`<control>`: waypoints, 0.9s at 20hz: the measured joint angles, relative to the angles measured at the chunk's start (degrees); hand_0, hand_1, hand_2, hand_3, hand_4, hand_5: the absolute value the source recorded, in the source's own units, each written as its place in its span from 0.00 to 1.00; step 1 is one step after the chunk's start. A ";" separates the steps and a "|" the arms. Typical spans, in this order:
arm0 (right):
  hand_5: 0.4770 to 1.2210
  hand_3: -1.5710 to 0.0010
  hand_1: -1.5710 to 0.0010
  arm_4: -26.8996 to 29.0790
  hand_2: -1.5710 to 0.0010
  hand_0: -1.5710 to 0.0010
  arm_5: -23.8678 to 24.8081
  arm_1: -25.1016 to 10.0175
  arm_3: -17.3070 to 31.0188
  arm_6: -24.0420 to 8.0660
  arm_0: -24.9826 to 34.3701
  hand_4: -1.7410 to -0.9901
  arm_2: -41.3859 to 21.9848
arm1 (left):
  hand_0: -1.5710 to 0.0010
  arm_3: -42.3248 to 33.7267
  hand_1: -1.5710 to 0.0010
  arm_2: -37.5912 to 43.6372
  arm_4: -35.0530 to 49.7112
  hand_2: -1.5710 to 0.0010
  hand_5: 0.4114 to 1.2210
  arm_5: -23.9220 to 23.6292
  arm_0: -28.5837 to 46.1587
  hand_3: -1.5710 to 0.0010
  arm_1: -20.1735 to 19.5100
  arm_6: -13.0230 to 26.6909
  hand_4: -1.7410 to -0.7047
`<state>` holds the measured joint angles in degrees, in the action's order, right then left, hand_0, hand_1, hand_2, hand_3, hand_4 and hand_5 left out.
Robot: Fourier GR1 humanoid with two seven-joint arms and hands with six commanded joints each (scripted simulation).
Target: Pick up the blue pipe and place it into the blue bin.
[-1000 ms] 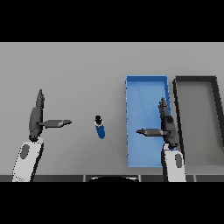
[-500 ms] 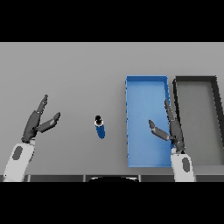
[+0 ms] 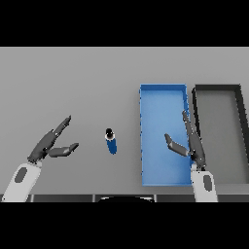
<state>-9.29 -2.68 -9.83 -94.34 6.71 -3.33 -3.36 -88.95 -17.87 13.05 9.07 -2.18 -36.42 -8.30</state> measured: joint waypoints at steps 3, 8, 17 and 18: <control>0.19 1.00 1.00 -0.51 1.00 1.00 0.19 -0.05 -0.51 -0.23 -0.56 0.75 -0.25 | 1.00 -2.90 1.00 -4.14 -0.98 1.00 0.09 2.25 1.71 1.00 1.05 2.62 0.59; 0.19 1.00 1.00 0.52 1.00 1.00 -0.02 0.47 -1.19 -1.81 -0.43 0.71 -0.03 | 1.00 -2.79 1.00 -9.30 -5.44 1.00 0.05 2.03 -0.55 1.00 5.18 5.82 0.58; 0.21 1.00 1.00 0.17 1.00 1.00 0.01 0.40 -1.65 -2.05 -0.89 0.71 -0.09 | 1.00 5.79 1.00 -12.48 -8.65 1.00 0.06 -0.29 -6.42 1.00 16.60 4.38 0.59; 0.21 1.00 1.00 0.71 1.00 1.00 -0.24 0.23 -1.74 -2.14 -1.05 0.71 0.23 | 1.00 6.81 1.00 -12.60 -9.03 1.00 0.06 -0.41 -6.90 1.00 17.33 3.55 0.60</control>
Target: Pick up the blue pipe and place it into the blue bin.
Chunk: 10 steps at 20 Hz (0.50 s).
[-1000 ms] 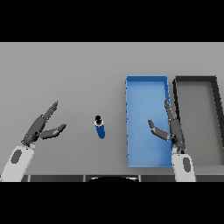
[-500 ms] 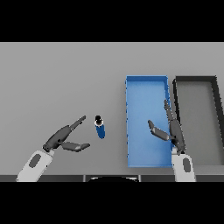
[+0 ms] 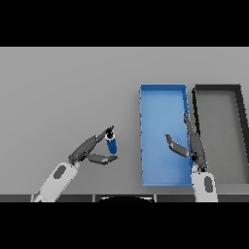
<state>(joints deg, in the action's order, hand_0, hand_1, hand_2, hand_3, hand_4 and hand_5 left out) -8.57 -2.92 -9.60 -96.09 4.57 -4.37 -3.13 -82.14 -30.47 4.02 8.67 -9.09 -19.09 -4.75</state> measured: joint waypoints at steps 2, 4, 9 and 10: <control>0.22 1.00 1.00 0.00 1.00 1.00 -0.11 0.22 -0.30 1.46 -0.84 0.69 -0.19 | 1.00 3.12 1.00 -0.54 -1.79 1.00 0.03 -0.62 -2.07 1.00 1.66 0.08 0.64; 0.23 1.00 1.00 0.03 1.00 1.00 -0.09 0.35 -0.76 0.88 -0.66 0.69 -0.33 | 1.00 4.77 1.00 -1.56 -4.23 1.00 0.01 -2.24 -2.91 1.00 2.85 1.26 0.67; 0.24 1.00 1.00 -0.40 1.00 1.00 0.10 -0.37 -0.50 2.24 -1.00 0.71 0.08 | 1.00 7.81 1.00 -1.01 -2.47 0.97 0.11 -0.83 -4.32 0.97 5.52 -2.49 0.58; 0.24 1.00 1.00 -0.68 1.00 1.00 0.29 -0.11 -0.62 2.49 -1.38 0.70 -0.12 | 1.00 7.97 0.97 -0.80 -1.55 0.90 0.17 -0.96 -4.27 0.92 6.87 -2.62 0.54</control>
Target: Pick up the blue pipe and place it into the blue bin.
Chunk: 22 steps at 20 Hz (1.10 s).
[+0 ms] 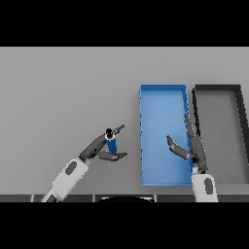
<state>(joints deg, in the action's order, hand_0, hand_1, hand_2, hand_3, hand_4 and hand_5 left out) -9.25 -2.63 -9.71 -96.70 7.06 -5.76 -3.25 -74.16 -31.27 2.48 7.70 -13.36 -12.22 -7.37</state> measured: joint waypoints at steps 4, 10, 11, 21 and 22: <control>0.24 1.00 1.00 0.54 1.00 1.00 -0.41 -0.22 0.80 -0.91 0.38 0.69 0.35 | 0.62 1.05 0.52 1.27 3.10 0.45 0.62 -0.12 0.99 0.42 3.10 -1.40 0.29; 0.23 1.00 1.00 1.42 1.00 1.00 -0.78 -0.08 0.91 -1.11 1.53 0.69 0.55 | 0.16 -0.53 0.14 -0.82 1.75 0.12 0.90 -1.04 1.64 0.12 4.04 -2.94 0.22; 0.22 1.00 1.00 1.64 1.00 1.00 -0.94 0.13 1.32 -1.22 1.43 0.69 0.56 | 0.13 -0.45 0.11 -0.58 0.94 0.09 0.92 -1.77 1.29 0.10 4.16 -2.57 0.23; 0.22 1.00 1.00 0.18 1.00 1.00 -0.22 -0.07 1.32 -1.41 1.25 0.73 0.31 | 0.01 -9.81 0.01 1.72 1.68 0.01 0.99 -1.11 -1.74 0.01 6.59 -1.10 0.27; 0.22 1.00 1.00 0.25 1.00 1.00 -0.36 -0.49 1.65 -1.57 1.77 0.74 0.58 | 0.01 -10.63 0.01 1.40 1.26 0.01 0.99 -0.86 -2.34 0.01 7.03 -0.58 0.27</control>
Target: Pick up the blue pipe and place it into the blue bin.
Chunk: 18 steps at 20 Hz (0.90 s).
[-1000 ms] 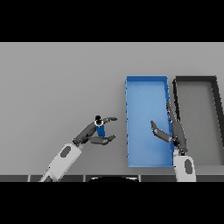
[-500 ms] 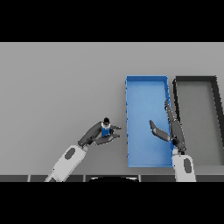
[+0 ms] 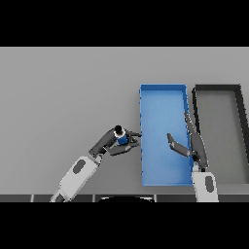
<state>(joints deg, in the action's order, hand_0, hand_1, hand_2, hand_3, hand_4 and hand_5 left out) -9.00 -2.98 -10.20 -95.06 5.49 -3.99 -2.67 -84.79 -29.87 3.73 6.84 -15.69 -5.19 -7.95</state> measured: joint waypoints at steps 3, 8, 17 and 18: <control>0.22 1.00 1.00 -0.28 1.00 1.00 -0.27 -0.15 0.52 1.17 -0.74 0.77 -0.12 | 0.01 -3.01 0.00 0.01 0.25 0.00 1.00 1.59 -0.66 0.00 -0.24 1.23 0.26; 0.22 1.00 1.00 -0.92 1.00 1.00 1.27 0.33 -1.59 2.33 -2.41 0.80 0.03 | 0.00 -4.09 0.00 -0.45 -1.32 0.00 1.00 2.44 -0.01 0.00 0.71 3.39 0.27; 0.22 1.00 0.99 -10.90 0.96 1.00 14.00 12.46 -19.11 5.19 -24.16 0.72 -6.81 | 0.00 -2.97 0.00 1.08 -2.86 0.00 1.00 4.76 0.39 0.00 1.66 3.32 0.26; 0.20 1.00 0.99 -6.82 0.94 1.00 11.13 12.27 -20.92 6.27 -24.32 0.72 -7.13 | 0.00 -2.94 0.00 0.91 -3.48 0.00 1.00 4.45 -0.07 0.00 2.51 4.22 0.26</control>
<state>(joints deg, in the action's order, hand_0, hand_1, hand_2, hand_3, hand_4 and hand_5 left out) -15.82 8.15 2.07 -115.98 11.76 -28.31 -9.81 -87.73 -28.95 0.25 11.29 -15.77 -2.68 -3.73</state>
